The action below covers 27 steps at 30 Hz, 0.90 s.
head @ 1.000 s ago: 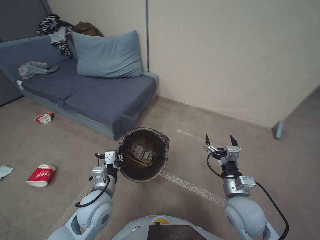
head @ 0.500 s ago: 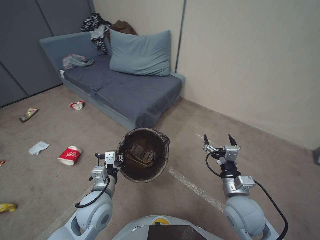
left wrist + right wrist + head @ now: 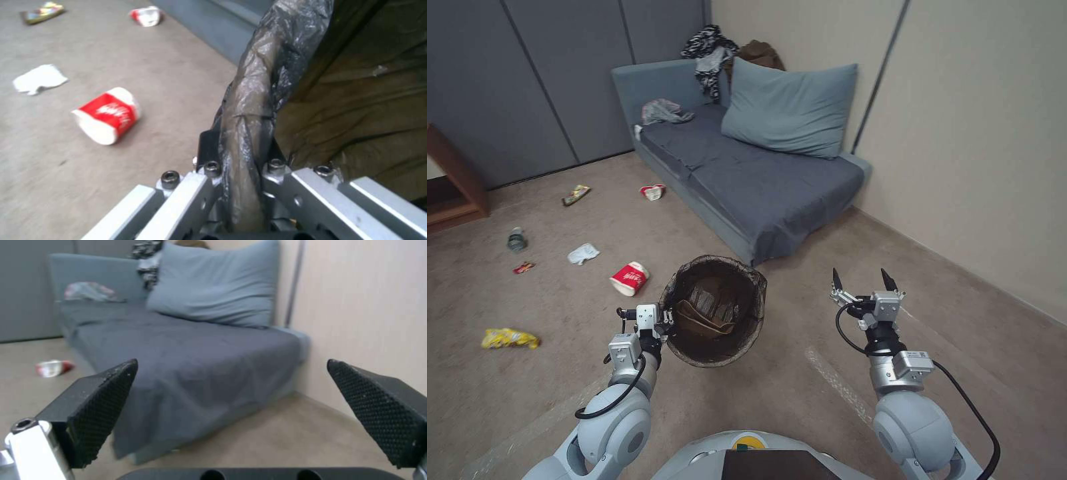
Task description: Pick up the trash bin, then pick up the garbage from the floor and place it into the trash bin.
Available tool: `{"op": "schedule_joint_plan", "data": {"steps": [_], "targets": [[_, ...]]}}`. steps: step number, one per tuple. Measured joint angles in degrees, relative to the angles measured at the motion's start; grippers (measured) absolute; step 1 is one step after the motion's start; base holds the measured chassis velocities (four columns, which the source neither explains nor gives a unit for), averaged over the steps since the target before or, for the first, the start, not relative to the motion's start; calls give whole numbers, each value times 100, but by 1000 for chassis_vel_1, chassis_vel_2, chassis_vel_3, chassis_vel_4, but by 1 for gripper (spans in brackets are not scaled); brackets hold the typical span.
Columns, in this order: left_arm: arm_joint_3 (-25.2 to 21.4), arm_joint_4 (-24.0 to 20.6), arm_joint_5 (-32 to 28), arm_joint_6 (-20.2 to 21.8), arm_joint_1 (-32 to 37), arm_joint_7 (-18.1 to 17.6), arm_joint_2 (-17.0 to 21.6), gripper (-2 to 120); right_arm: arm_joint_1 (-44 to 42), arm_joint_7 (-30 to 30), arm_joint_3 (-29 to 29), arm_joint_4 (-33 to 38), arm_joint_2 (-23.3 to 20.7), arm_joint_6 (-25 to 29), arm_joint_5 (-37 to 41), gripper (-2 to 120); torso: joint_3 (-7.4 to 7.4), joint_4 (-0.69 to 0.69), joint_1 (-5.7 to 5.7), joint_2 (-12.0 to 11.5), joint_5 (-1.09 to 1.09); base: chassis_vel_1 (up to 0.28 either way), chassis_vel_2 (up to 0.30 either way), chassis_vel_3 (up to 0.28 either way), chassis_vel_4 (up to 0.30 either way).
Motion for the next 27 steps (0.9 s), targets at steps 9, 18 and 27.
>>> {"op": "schedule_joint_plan", "data": {"steps": [9,18,27], "targets": [[0,9,19,-6,4,12,-22,0,2,0,-50,-3,56,-1,-32,100,0,2,0,0,0,127,121,126,134],[-1,25,22,-7,-7,14,-33,0,31,3,-69,-25,72,-1,-38,100,0,0,0,0,0,121,126,125,129],[-1,50,25,-8,-19,14,-39,0,55,12,-93,-48,104,-1,-49,100,0,1,0,0,0,123,129,127,134]]}}
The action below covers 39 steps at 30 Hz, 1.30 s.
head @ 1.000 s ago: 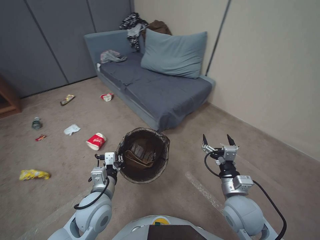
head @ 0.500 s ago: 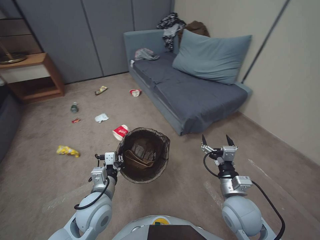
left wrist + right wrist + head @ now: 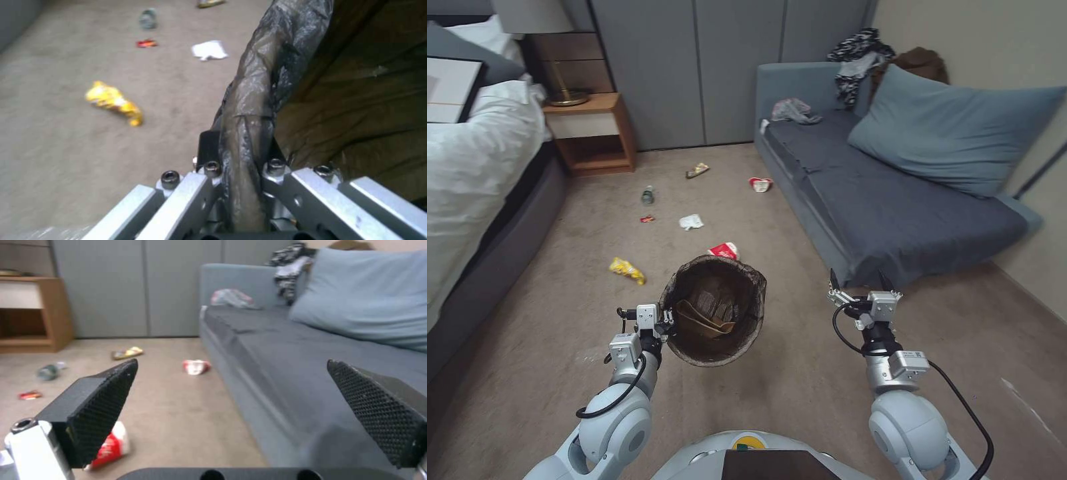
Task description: Pick up the trash bin, then pick up the garbage from the floor and place it into the trash bin.
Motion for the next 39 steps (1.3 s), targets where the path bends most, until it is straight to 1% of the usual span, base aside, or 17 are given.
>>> {"op": "schedule_joint_plan", "data": {"steps": [7,14,16,18,23,28,39], "targets": [[2,13,40,-24,-3,2,-11,0,9,16,-17,-11,27,0,-20,100,0,0,0,0,0,130,119,115,118],[-2,26,161,-68,10,37,-15,0,44,56,-34,-14,49,-30,-8,100,0,2,0,0,0,85,92,94,88],[-2,26,165,-71,6,35,-28,0,55,70,-37,-14,46,-57,12,100,0,-2,0,0,0,0,0,0,0],[-2,26,169,-73,3,31,-34,0,62,72,-37,-15,44,-61,15,100,0,-4,0,0,0,0,0,0,0],[-3,7,180,-76,3,-17,-51,0,108,72,-67,-47,36,-46,39,100,0,-1,0,0,0,0,0,0,0],[-25,2,190,-76,11,-37,-60,0,161,57,-130,-64,61,28,148,100,0,-1,0,0,0,0,0,0,0],[-39,-16,225,-80,102,-81,-89,0,137,-16,-120,-76,101,30,125,100,0,-1,0,0,0,0,0,0,0]]}}
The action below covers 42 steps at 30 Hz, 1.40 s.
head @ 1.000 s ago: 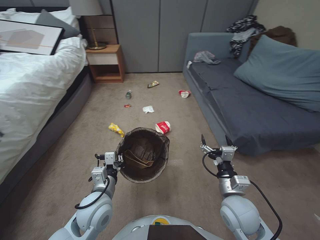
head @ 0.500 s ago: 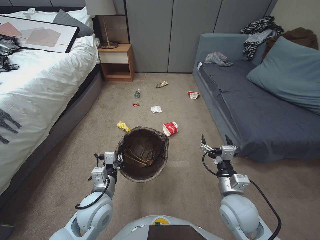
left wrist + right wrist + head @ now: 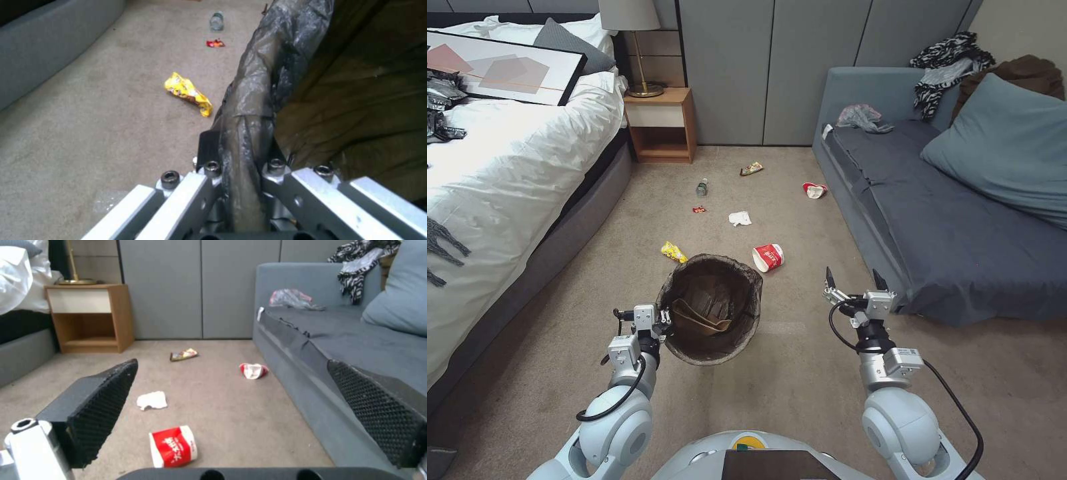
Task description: Pick up the trash bin, then pick up the garbage from the floor and place it into the trash bin.
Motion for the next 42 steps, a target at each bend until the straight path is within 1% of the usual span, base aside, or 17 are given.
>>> {"op": "schedule_joint_plan", "data": {"steps": [7,11,42], "targets": [[-27,-33,3,-8,54,-8,2,0,-24,-9,12,2,0,0,-25,100,0,1,0,0,0,0,0,0,0],[-42,-49,6,-13,77,-8,2,0,-39,-9,11,17,16,0,-33,100,0,1,0,0,0,-97,90,83,-72],[-85,-70,33,-29,93,10,-27,0,-8,-3,1,48,21,-31,-38,100,0,0,0,0,1,-125,124,129,-127]]}}
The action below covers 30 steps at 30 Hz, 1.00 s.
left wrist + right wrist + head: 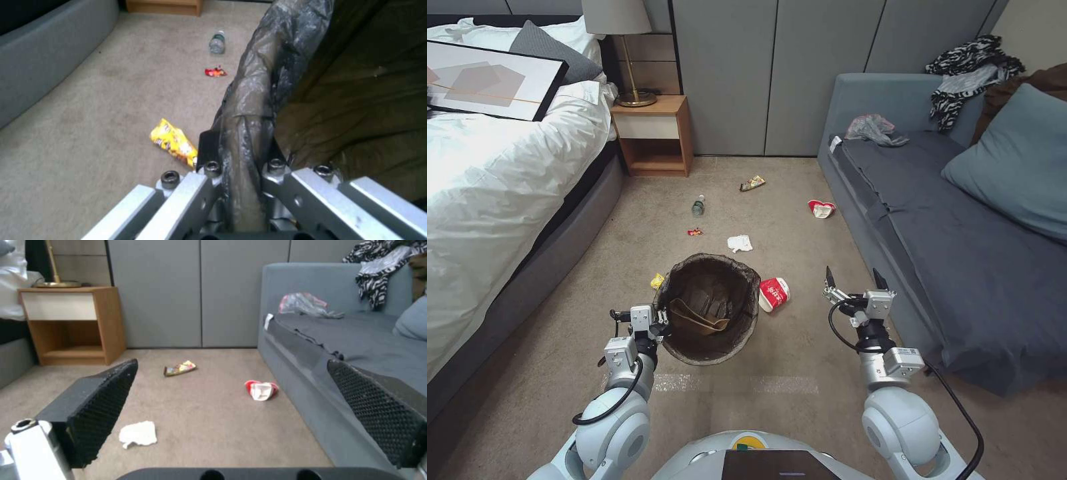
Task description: Pick up the trash bin, then pick up the garbage from the floor and place it into the trash bin.
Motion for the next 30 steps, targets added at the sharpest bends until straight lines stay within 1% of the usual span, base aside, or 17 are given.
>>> {"op": "schedule_joint_plan", "data": {"steps": [30], "targets": [[-9,63,3,-17,-69,2,-30,0,144,46,-52,-80,15,-26,12,100,0,0,0,0,-1,-116,119,121,-122]]}}
